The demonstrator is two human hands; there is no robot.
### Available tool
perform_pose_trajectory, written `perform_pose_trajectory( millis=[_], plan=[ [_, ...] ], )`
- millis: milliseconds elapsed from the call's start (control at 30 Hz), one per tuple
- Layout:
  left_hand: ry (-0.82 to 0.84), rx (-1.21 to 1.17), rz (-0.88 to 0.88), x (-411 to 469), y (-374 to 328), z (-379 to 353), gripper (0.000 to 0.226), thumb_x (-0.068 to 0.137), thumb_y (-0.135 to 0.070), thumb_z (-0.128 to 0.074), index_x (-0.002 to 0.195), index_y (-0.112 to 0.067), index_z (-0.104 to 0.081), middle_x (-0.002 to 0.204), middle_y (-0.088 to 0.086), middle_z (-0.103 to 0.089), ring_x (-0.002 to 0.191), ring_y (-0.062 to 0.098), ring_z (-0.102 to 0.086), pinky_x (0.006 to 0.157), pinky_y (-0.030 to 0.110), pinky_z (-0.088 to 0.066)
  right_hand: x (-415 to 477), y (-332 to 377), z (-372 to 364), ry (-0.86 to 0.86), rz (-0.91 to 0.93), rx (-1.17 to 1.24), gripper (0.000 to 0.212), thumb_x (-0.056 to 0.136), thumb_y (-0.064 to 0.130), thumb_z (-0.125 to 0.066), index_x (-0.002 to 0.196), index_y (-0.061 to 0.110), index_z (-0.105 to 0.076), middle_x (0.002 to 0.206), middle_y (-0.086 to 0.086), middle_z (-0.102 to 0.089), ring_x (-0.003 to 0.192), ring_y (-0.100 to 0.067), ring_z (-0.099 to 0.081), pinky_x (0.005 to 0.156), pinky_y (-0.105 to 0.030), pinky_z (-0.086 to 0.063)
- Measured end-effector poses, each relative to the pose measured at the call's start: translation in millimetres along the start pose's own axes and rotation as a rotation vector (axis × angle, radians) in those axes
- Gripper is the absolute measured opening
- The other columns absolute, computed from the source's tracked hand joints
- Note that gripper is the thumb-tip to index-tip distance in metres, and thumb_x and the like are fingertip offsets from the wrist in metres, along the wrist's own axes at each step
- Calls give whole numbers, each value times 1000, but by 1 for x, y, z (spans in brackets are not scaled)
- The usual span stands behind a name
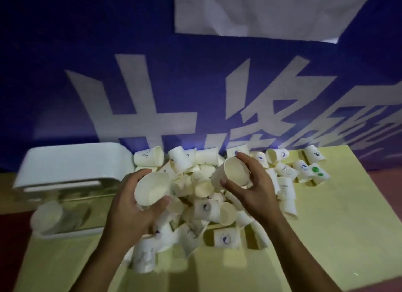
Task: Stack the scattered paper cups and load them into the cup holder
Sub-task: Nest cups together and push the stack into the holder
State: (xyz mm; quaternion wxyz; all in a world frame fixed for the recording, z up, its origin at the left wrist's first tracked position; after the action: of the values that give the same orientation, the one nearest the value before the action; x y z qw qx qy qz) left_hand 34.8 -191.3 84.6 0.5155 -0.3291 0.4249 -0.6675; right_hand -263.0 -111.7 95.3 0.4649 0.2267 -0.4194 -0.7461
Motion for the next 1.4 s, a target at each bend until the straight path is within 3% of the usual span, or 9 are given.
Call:
perform_pose_trajectory(
  millis=[133,233,367,533,667,900,1167,1333,1400],
  plan=[
    [2,-46,-18,-25,41,88,66,67,-53,-90,123,-41,-59,124,-27,-60,116,-5,-56,89,18,-45,-48,61,-84,19,16,76,76,66,60,-87,134,43,-57,133,25,-59,121,0,-55,90,-22,-51],
    [-27,-29,-15,-48,80,155,69,67,-60,-84,128,-37,-60,129,-23,-59,121,2,-57,91,18,-47,-78,93,-153,37,0,139,77,62,60,-86,132,40,-60,131,23,-62,121,-5,-58,97,-40,-54],
    [-86,-6,31,-72,132,224,70,67,-58,-82,127,-31,-62,127,-18,-59,119,2,-58,92,14,-45,-109,125,-231,142,-30,211,72,67,57,-83,133,42,-60,135,15,-63,125,-12,-60,102,-51,-52],
    [-181,-30,64,-75,173,277,62,67,-38,-86,124,-34,-63,123,-12,-58,113,5,-59,88,26,-49,-128,157,-285,199,-29,205,65,74,49,-88,131,37,-61,130,14,-65,122,-10,-61,97,-40,-54],
    [-203,-27,52,-54,186,281,64,69,-33,-92,126,-28,-63,122,-12,-59,112,7,-60,88,19,-48,-132,161,-302,191,-55,184,64,69,45,-89,127,44,-60,126,19,-65,118,-3,-61,93,-28,-52],
    [-153,-4,58,-21,202,259,64,70,-27,-95,126,-29,-64,123,-14,-60,115,-6,-53,90,7,-39,-131,154,-303,154,-67,145,70,66,63,-78,130,42,-59,128,20,-64,121,-4,-60,94,-30,-50],
    [-83,139,132,-7,241,237,72,70,-31,-94,133,-24,-62,134,-8,-58,119,7,-53,90,1,-34,-125,143,-303,137,-91,138,73,67,63,-78,133,39,-59,131,21,-63,125,-5,-58,96,-34,-52],
    [-12,209,216,2,256,220,78,68,-36,-94,136,-21,-59,137,-8,-56,119,15,-57,87,23,-43,-121,146,-313,146,-95,176,67,69,50,-91,127,41,-61,126,27,-62,122,-4,-59,91,-26,-54],
    [8,240,217,2,258,216,83,66,-38,-95,139,-22,-57,139,-7,-57,121,16,-57,88,26,-45,-118,148,-318,140,-79,181,67,66,45,-89,127,40,-61,126,24,-63,122,-3,-59,92,-24,-55]
  ],
)
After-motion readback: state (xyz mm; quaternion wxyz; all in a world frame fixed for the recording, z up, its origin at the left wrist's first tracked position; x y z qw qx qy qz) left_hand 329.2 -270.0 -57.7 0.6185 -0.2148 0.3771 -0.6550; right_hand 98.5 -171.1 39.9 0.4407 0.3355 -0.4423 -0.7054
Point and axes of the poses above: each hand's wrist, its own x-axis towards the middle knuckle, its own z-axis out of the back of the hand, y = z × x, the point moved 7 cm from there along x, towards the middle knuckle
